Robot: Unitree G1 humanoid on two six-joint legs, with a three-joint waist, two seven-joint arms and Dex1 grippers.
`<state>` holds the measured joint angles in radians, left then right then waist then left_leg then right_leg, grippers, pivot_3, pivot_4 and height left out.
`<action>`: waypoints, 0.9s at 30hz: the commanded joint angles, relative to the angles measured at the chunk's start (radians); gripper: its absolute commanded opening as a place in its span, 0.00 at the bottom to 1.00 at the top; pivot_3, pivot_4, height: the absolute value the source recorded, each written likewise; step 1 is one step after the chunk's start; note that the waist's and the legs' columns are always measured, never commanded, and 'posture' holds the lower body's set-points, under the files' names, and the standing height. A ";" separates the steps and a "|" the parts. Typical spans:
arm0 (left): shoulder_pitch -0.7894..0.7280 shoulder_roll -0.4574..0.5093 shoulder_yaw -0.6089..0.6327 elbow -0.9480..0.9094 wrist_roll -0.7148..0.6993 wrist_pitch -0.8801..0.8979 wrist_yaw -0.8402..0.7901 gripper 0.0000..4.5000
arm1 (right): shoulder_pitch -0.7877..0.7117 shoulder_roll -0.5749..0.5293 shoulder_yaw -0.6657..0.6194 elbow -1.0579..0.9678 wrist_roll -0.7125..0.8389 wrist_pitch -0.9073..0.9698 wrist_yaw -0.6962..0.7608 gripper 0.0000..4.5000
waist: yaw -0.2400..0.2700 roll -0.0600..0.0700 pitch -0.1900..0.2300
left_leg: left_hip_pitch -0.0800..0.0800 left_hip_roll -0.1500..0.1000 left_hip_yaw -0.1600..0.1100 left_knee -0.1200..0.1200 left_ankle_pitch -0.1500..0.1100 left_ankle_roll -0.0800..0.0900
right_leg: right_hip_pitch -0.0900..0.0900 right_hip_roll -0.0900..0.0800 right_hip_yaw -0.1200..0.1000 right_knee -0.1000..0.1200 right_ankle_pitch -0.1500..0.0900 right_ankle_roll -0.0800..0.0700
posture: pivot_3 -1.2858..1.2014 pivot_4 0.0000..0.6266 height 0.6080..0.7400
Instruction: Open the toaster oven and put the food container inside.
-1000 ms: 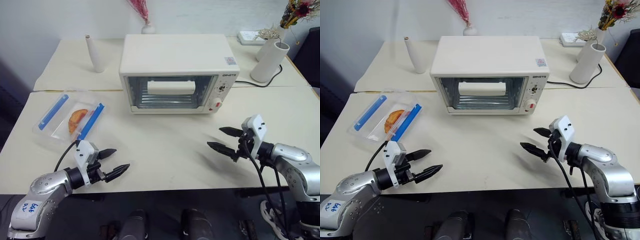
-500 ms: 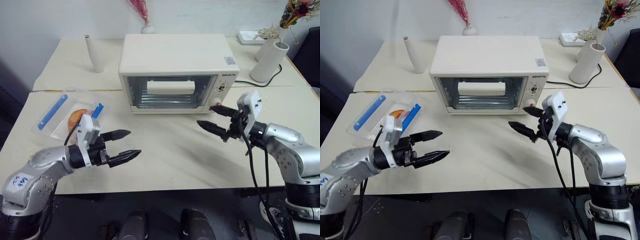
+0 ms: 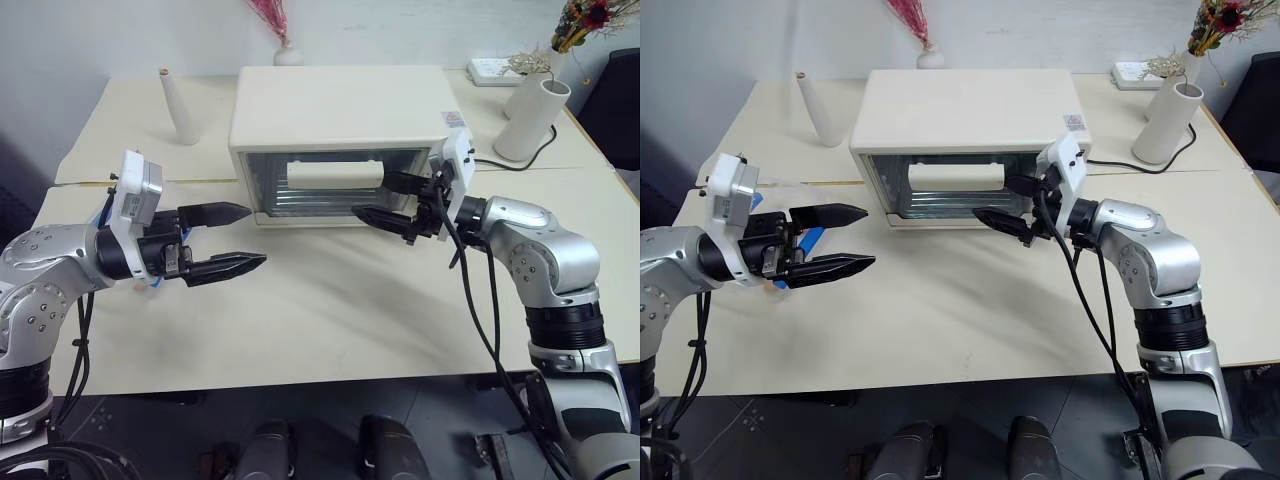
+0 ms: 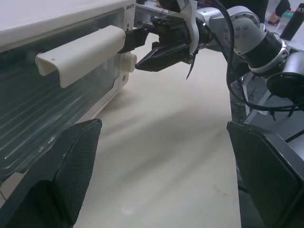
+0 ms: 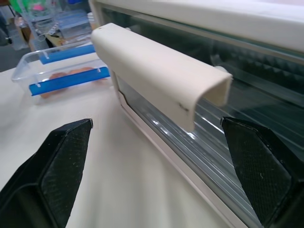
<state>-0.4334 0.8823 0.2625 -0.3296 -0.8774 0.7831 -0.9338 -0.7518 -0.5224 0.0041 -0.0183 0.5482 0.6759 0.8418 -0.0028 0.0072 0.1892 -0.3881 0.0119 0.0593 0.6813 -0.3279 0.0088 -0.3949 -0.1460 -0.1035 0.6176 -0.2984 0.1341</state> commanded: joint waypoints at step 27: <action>-0.448 -0.152 -0.213 0.495 0.387 -0.379 -0.046 0.15 | 0.211 0.010 -0.006 -0.300 0.063 0.037 -0.037 1.00 | 0.003 -0.003 0.001 | 0.000 0.000 0.001 0.001 0.000 -0.001 | -0.001 0.001 0.000 0.001 0.000 0.000 | 0.52 0.24 1.00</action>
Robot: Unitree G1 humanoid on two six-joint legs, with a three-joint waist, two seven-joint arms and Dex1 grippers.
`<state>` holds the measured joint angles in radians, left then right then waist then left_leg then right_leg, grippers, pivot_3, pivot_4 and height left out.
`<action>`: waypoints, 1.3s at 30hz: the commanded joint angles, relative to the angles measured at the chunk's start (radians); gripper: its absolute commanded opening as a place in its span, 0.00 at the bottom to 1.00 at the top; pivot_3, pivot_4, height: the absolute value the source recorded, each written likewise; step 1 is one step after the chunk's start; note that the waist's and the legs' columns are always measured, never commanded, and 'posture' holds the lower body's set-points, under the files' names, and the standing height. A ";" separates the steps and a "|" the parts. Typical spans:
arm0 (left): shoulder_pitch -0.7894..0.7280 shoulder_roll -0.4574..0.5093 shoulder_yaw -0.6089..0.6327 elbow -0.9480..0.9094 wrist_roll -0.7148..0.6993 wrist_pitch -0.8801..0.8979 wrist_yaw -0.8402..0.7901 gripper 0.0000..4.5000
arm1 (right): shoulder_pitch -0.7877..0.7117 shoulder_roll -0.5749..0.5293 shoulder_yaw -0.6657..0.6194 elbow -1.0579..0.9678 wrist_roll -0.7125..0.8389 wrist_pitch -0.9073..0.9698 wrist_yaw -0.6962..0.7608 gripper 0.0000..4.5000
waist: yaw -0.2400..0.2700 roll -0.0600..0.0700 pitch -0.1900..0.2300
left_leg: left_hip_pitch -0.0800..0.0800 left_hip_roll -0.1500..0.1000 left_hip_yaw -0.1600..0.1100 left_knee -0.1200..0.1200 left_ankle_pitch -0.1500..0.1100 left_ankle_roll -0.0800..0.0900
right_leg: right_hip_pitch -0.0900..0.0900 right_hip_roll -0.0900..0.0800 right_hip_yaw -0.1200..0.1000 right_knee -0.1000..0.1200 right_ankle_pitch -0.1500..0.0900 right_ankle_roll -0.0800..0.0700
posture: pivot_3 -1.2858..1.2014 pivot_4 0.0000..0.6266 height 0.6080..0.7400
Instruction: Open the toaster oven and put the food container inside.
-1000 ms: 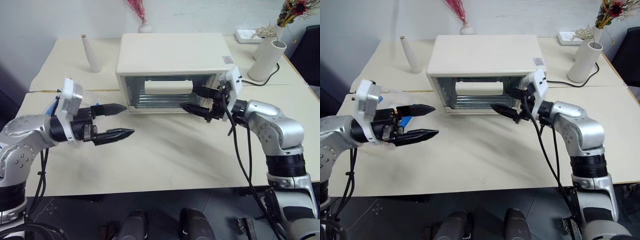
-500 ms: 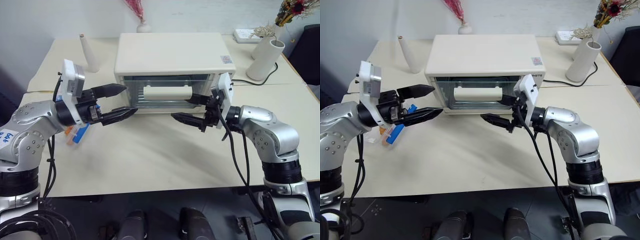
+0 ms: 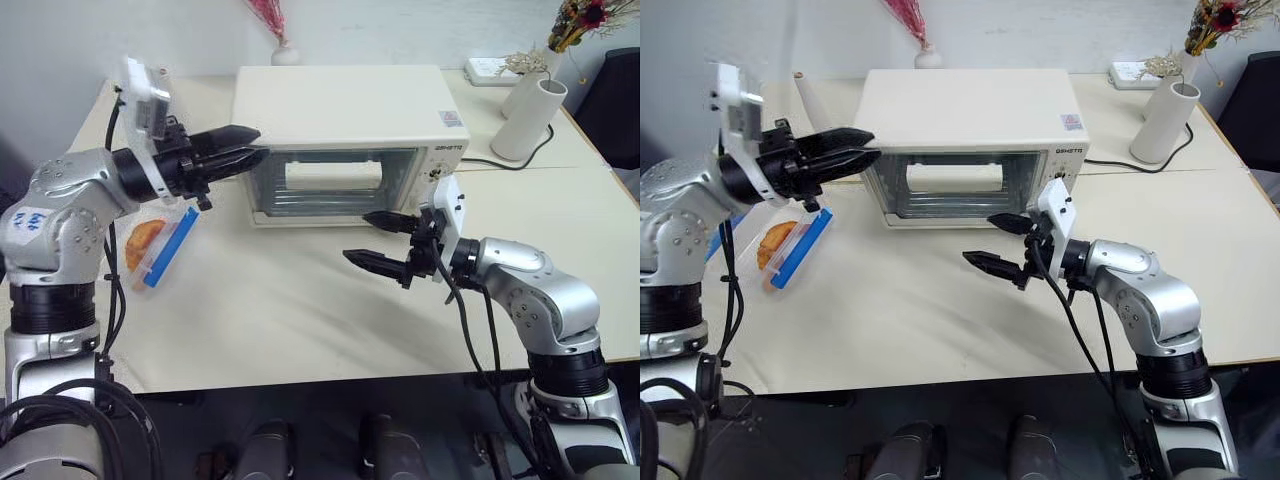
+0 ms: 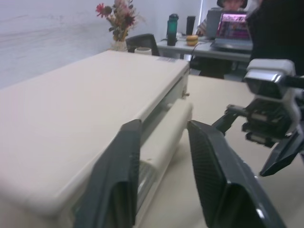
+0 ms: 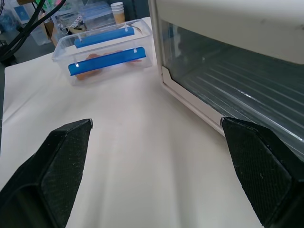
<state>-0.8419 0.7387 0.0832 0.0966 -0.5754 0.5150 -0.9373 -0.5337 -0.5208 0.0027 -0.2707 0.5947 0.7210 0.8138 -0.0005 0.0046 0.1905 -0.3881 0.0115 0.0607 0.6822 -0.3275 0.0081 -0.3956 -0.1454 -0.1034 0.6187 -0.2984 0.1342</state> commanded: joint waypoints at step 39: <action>0.033 0.050 0.133 -0.079 -0.023 0.055 -0.027 0.71 | -0.094 0.045 0.026 0.015 0.010 -0.033 0.050 1.00 | -0.003 -0.005 0.003 | -0.001 0.001 0.000 0.000 0.000 0.000 | -0.002 0.000 0.000 0.002 0.000 0.000 | 0.52 0.24 1.00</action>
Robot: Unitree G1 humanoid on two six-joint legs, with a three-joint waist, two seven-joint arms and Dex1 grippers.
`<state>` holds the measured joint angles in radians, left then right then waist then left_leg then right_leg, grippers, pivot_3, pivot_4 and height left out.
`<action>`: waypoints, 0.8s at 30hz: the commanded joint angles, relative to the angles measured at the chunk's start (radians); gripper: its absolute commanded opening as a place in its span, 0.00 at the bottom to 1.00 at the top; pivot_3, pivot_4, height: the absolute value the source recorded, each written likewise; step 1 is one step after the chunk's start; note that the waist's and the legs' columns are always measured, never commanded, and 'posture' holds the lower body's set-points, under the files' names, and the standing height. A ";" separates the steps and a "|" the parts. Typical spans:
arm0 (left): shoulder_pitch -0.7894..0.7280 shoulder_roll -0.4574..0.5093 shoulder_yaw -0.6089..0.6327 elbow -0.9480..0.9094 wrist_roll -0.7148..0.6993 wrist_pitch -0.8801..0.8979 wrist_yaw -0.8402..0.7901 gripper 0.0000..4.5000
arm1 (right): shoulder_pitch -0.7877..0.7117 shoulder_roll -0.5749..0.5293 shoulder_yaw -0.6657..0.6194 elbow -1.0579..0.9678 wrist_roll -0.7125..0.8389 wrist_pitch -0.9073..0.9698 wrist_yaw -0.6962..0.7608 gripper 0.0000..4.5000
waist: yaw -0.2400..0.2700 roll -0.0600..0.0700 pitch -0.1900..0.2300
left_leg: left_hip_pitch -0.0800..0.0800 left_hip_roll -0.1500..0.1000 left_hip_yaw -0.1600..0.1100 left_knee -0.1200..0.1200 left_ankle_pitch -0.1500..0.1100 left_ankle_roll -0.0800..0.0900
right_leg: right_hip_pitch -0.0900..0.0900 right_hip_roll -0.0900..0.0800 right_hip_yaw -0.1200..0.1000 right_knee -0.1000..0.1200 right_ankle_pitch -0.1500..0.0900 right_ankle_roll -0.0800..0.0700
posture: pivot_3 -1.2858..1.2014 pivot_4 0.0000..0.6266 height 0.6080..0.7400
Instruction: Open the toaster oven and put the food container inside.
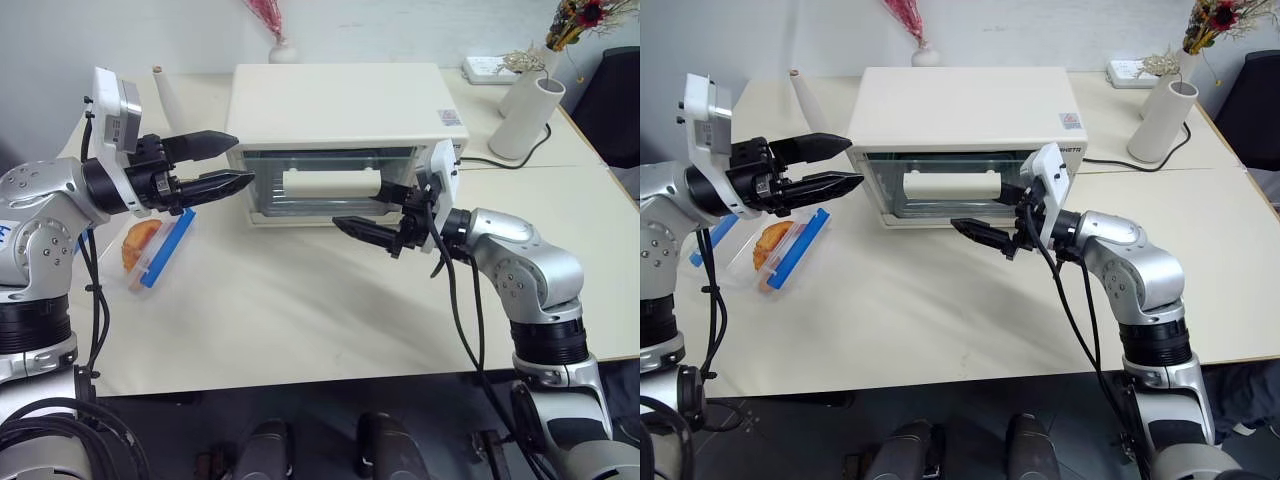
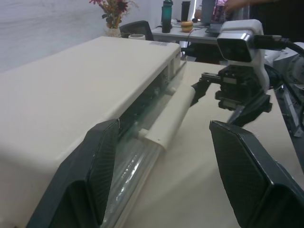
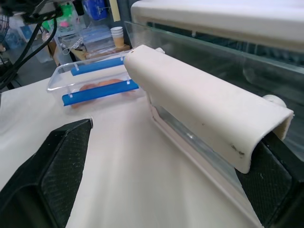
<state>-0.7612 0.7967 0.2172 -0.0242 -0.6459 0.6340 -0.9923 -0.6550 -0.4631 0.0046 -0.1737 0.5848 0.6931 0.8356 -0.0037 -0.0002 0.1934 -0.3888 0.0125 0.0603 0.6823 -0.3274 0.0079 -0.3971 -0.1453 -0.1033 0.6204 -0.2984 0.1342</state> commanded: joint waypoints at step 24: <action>-0.191 -0.113 -0.134 0.335 0.231 -0.347 -0.122 0.01 | 0.155 -0.012 0.047 -0.116 -0.063 -0.051 -0.068 1.00 | 0.002 -0.001 0.001 | 0.000 0.000 0.001 0.001 0.000 0.000 | 0.000 0.000 0.000 0.000 0.000 0.000 | 0.52 0.24 1.00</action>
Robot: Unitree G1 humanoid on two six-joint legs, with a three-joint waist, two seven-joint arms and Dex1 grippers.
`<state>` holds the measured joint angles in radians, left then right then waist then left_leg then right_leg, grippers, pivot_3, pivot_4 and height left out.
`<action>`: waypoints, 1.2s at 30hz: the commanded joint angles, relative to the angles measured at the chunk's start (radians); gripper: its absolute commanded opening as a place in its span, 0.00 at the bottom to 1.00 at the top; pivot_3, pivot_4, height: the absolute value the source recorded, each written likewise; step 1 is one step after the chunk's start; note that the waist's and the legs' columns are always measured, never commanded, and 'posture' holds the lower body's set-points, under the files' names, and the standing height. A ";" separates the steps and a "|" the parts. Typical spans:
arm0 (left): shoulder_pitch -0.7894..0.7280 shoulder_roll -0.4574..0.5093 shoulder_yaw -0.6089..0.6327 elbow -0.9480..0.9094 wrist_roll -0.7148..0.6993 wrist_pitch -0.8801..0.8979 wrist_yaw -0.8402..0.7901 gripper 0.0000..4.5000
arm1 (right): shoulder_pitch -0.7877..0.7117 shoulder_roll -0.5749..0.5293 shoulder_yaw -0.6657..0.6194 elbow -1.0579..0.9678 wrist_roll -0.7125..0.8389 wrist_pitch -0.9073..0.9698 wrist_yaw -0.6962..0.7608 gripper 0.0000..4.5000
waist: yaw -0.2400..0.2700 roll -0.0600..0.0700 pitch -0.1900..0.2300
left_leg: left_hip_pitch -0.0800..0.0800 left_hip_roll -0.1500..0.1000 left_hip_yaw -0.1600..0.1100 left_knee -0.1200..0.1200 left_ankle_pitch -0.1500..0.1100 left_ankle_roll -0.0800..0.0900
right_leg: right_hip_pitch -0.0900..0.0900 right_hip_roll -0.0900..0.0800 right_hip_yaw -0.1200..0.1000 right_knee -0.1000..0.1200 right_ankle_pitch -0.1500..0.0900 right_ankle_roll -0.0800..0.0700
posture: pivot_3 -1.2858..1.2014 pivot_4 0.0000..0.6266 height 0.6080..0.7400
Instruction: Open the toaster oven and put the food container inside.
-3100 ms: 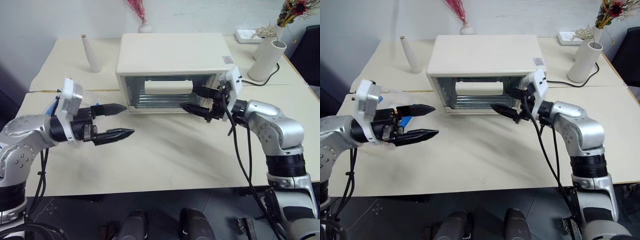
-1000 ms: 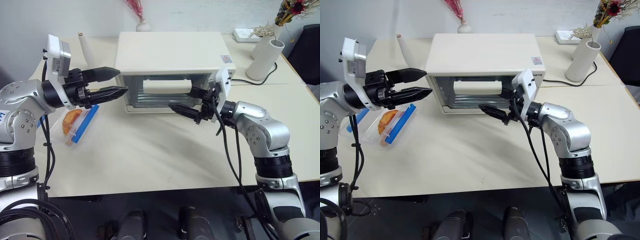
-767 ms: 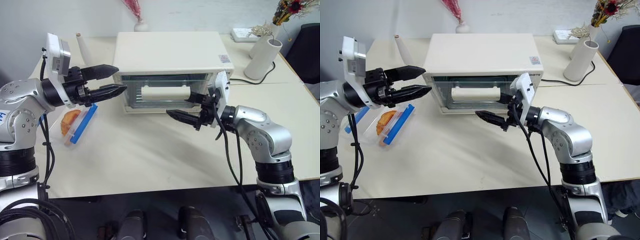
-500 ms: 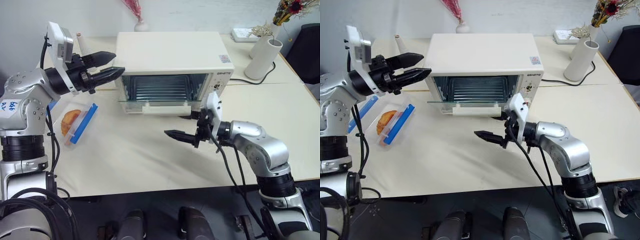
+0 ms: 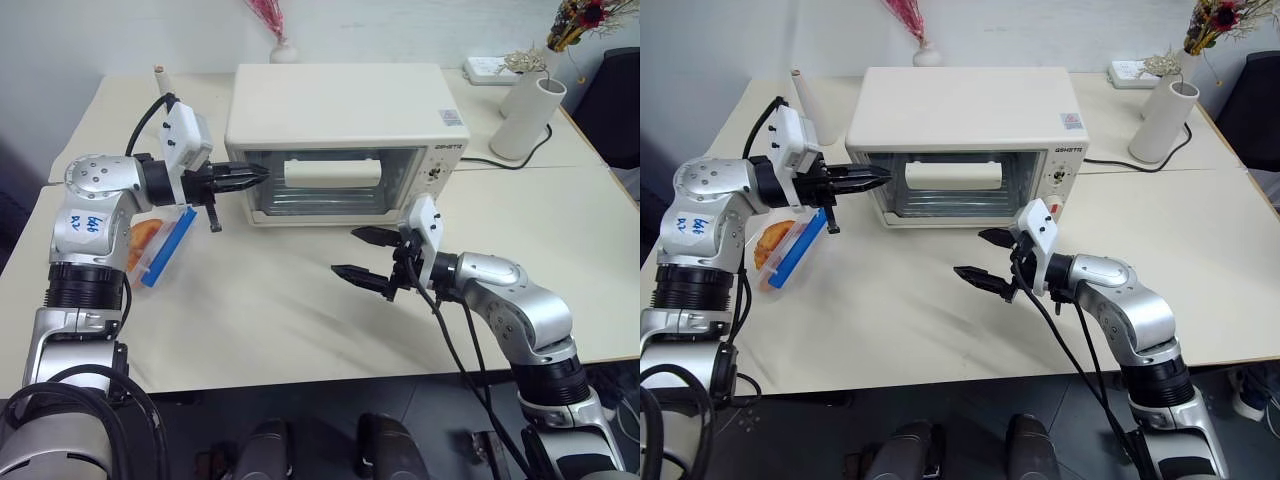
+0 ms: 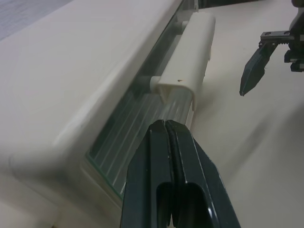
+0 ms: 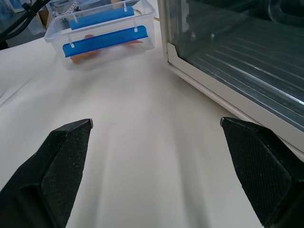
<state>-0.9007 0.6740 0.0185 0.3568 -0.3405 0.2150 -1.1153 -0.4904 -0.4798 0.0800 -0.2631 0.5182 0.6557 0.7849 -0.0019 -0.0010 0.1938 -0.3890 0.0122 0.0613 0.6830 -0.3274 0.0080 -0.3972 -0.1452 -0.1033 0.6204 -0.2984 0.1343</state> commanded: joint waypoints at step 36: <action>-0.069 0.038 0.078 -0.099 -0.099 0.177 0.024 0.66 | -0.046 -0.014 -0.040 -0.049 0.071 -0.016 0.071 1.00 | -0.001 -0.002 0.001 | 0.000 0.000 0.000 0.000 0.000 0.000 | -0.001 0.000 0.000 0.001 0.000 0.000 | 0.52 0.24 1.00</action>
<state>-0.9380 0.7065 0.0932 0.2569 -0.4506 0.4227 -1.0852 -0.5429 -0.4896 0.0329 -0.2605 0.5884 0.6621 0.8409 -0.0026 -0.0026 0.1948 -0.3889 0.0123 0.0613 0.6828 -0.3274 0.0079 -0.3978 -0.1452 -0.1033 0.6213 -0.2984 0.1342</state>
